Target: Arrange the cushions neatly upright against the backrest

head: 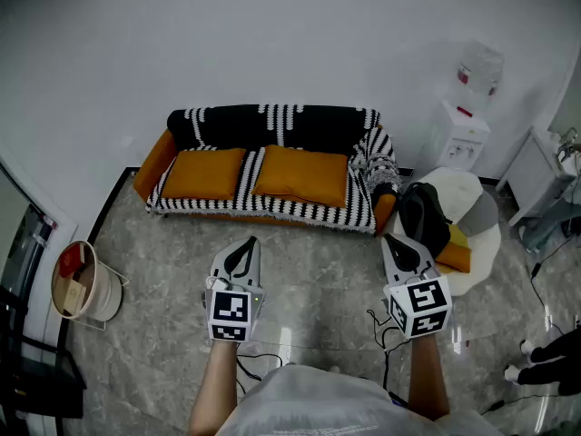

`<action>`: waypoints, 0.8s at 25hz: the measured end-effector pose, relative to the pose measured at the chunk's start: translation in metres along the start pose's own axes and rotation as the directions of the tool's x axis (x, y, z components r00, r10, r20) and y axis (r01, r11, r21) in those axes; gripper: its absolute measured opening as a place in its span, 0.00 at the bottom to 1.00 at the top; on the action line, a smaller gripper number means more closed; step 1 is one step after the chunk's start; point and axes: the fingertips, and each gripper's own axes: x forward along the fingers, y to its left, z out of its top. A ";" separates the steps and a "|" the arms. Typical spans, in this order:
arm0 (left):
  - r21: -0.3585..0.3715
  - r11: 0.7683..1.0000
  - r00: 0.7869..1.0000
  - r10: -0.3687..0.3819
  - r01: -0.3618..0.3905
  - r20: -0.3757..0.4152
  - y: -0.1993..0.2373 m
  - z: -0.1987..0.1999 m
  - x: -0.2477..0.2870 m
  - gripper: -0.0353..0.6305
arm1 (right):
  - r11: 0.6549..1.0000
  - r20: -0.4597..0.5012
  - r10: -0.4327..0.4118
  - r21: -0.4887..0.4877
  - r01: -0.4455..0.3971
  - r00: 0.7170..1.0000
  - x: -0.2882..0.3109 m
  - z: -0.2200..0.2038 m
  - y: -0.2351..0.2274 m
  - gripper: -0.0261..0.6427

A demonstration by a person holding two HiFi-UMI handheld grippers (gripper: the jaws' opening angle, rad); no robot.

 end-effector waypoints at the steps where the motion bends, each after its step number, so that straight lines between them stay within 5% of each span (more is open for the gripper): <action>1: 0.004 1.000 1.000 -0.004 0.004 -0.002 -0.003 0.001 0.000 0.09 | 1.000 0.017 0.005 0.010 -0.005 1.000 -0.002 0.002 -0.001 0.04; 11: 0.038 0.999 0.999 0.007 -0.005 -0.045 -0.048 0.000 0.001 0.09 | 0.994 0.029 0.108 0.020 -0.109 0.994 -0.020 -0.012 -0.021 0.04; 20: 0.048 0.999 0.997 -0.021 0.025 -0.074 -0.083 -0.002 0.005 0.09 | 0.993 -0.006 0.115 0.034 -0.115 0.993 -0.026 -0.039 -0.040 0.04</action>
